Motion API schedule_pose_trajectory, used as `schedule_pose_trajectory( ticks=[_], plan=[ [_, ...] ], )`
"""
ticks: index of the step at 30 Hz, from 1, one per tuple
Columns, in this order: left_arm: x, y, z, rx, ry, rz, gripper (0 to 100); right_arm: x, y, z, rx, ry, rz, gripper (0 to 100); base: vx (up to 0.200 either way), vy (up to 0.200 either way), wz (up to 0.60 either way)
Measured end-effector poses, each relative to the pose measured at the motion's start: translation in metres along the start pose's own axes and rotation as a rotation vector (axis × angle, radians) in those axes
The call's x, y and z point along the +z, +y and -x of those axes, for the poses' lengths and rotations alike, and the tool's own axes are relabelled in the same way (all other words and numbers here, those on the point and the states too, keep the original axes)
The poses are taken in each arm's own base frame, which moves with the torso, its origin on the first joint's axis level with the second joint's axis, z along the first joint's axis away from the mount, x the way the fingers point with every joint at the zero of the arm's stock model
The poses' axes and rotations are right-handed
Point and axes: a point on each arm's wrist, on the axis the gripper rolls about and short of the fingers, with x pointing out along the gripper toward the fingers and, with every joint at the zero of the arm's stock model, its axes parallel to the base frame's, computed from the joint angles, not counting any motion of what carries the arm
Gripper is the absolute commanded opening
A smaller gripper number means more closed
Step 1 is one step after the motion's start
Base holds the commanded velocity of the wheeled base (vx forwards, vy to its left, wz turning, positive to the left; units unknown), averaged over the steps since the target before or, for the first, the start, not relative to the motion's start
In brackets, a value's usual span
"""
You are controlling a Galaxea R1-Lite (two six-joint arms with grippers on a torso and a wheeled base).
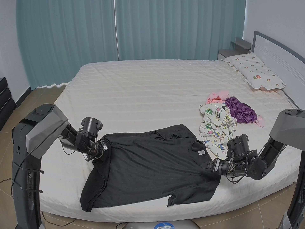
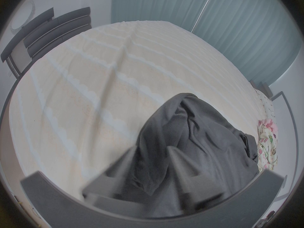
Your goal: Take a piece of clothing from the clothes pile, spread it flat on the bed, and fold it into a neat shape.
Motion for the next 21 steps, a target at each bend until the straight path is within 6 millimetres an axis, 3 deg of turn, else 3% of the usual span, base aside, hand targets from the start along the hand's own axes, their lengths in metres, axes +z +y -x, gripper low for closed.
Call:
schedule_pose_trajectory(
  ticks=[9,21],
  plan=[
    [0.021,-0.002,-0.006,0.03,-0.081,0.003,0,0.004,0.001,-0.001,0.003,-0.011,-0.003,100,0.0,0.0,0.0],
    [0.099,-0.021,-0.003,-0.025,-0.251,0.006,0,0.002,0.001,-0.002,-0.004,-0.006,0.007,100,0.0,0.0,0.0]
  ],
)
